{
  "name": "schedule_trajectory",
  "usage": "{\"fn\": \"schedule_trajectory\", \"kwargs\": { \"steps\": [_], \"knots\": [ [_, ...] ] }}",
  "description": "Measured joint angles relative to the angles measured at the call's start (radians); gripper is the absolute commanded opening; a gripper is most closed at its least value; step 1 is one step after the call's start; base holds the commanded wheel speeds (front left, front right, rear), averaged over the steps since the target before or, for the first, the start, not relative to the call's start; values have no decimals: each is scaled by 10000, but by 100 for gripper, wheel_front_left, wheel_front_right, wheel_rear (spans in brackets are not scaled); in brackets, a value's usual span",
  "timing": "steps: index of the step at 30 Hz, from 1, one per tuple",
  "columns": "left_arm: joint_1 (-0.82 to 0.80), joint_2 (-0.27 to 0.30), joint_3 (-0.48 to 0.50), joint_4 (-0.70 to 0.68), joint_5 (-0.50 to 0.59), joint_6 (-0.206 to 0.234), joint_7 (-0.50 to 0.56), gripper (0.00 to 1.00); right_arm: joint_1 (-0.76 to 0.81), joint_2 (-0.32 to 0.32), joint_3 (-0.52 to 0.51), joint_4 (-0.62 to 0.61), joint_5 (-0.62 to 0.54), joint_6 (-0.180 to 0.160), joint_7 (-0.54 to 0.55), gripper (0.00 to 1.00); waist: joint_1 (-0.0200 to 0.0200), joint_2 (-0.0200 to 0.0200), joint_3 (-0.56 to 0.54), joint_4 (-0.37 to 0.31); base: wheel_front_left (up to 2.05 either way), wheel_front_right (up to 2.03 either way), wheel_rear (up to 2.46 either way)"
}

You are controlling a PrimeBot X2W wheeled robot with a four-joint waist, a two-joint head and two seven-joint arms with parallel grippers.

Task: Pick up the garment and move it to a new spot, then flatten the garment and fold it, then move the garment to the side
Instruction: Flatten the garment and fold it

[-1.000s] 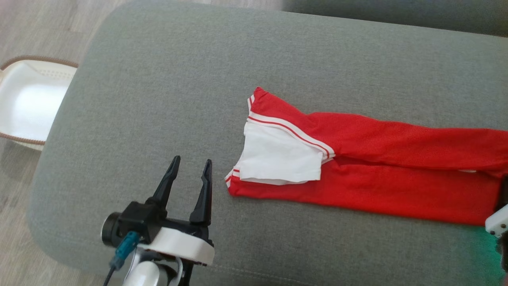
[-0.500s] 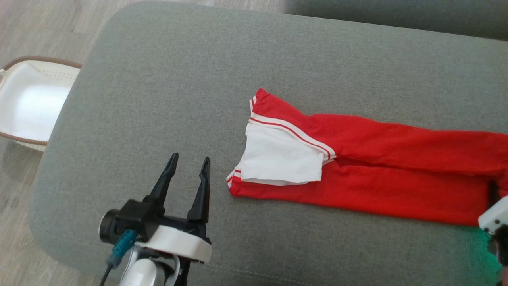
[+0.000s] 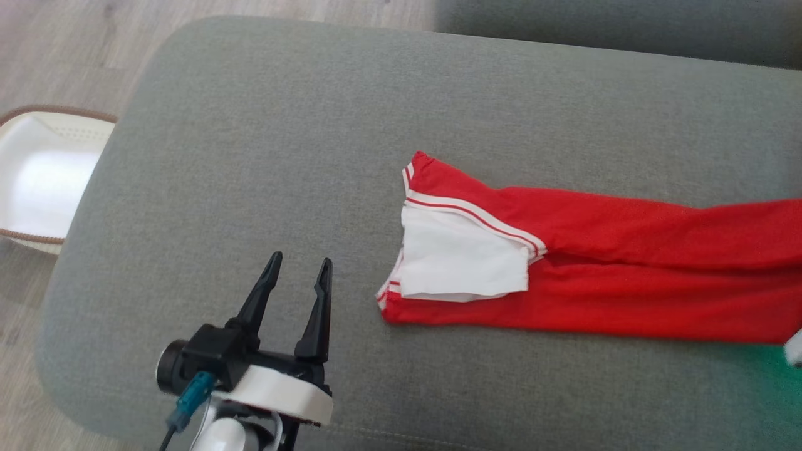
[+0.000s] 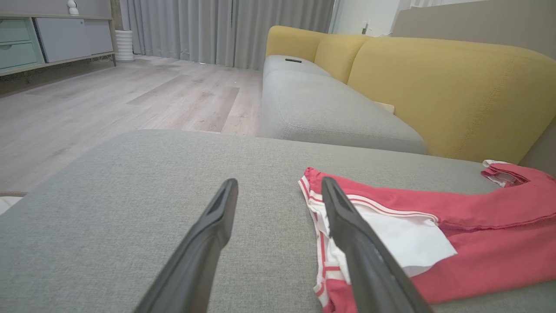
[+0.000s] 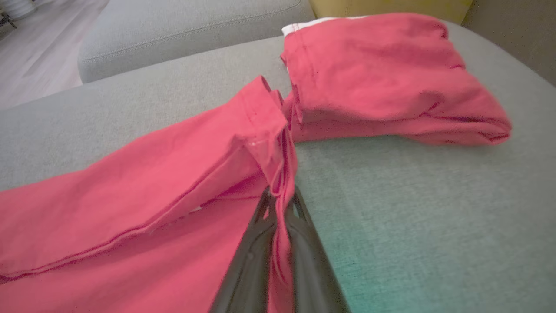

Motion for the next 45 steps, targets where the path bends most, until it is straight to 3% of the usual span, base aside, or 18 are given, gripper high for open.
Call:
{"fn": "schedule_trajectory", "kwargs": {
  "steps": [8,16,22,27,45],
  "knots": [
    [5,-4,84,-6,8,-12,0,100,29,-322,491,-1789,328,0,259,0,0,0,13,-314,0,0,0],
    [6,-8,61,8,79,-12,0,100,30,602,1969,-4034,742,0,811,0,0,0,-181,-203,0,0,0],
    [6,-8,23,52,75,-12,0,100,28,1235,3133,-4809,790,0,1055,0,0,0,-209,227,0,0,0],
    [5,-10,-67,113,61,-2,0,100,25,1524,3850,-4740,895,0,1099,0,0,0,-198,724,0,0,0],
    [-119,-13,-378,194,-207,96,0,100,-627,1636,6504,-2426,1350,0,851,0,1,0,231,2005,0,0,0]
  ]
}}
